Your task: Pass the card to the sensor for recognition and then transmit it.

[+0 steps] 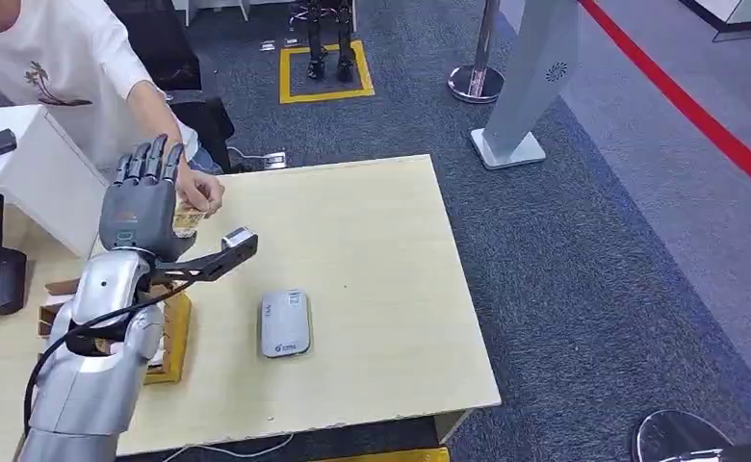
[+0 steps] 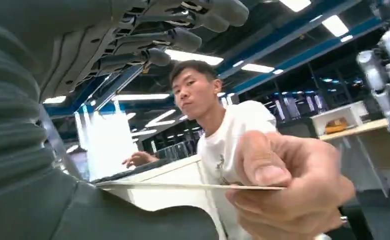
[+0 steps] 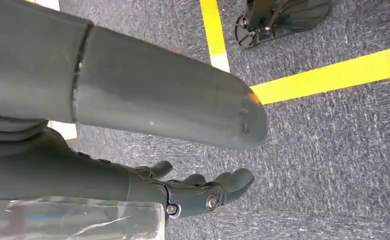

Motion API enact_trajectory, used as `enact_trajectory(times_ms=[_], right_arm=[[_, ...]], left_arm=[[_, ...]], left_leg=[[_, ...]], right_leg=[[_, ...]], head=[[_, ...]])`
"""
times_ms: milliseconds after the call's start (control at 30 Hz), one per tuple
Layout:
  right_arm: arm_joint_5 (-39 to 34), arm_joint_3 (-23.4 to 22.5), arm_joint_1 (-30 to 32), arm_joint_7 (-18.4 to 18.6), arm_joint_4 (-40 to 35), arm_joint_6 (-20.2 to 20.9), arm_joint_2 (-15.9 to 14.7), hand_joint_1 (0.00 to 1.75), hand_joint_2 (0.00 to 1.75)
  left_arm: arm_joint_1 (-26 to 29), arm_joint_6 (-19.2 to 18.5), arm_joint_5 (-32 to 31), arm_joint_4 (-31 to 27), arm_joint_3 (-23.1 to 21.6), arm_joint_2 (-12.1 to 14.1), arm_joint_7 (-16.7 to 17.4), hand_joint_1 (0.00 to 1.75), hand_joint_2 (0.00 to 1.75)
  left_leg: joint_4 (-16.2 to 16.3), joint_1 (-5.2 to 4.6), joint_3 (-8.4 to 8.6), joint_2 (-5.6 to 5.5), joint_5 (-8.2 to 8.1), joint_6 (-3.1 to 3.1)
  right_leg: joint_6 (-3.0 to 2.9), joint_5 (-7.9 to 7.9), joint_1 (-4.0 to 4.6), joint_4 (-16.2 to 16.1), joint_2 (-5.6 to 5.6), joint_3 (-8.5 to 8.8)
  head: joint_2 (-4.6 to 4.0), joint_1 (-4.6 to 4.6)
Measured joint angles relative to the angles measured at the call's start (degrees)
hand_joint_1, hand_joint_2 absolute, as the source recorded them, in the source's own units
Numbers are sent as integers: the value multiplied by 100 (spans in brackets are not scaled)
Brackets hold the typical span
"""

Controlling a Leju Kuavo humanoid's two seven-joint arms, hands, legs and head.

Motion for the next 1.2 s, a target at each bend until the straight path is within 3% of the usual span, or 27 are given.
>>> enact_trajectory(times_ms=[200,233,267,300,1200], right_arm=[[35,13,2,7,11,4,0,0,175],[39,15,1,7,11,18,0,0,175],[39,17,1,7,11,17,0,0,175],[39,20,3,4,13,17,0,0,175],[35,33,3,9,20,17,0,0,175]], left_arm=[[-136,-26,0,261,-46,-120,-321,0,175],[-148,-26,0,291,-44,-144,-358,19,175],[-158,-26,0,313,-44,-173,-371,166,175],[-170,-26,0,339,-46,-199,-391,175,175],[-207,63,4,424,-42,-365,-524,175,175]], left_leg=[[0,0,-1,-2,0,0],[0,0,-1,-1,0,0],[0,0,0,0,0,0],[0,0,-1,-1,0,0],[0,0,-1,-2,0,0]], right_leg=[[0,0,0,0,0,0],[0,0,0,0,0,0],[0,0,0,0,1,0],[0,0,0,0,1,0],[0,0,0,0,0,1]], head=[[0,0],[0,0],[0,0],[0,0],[0,0]])
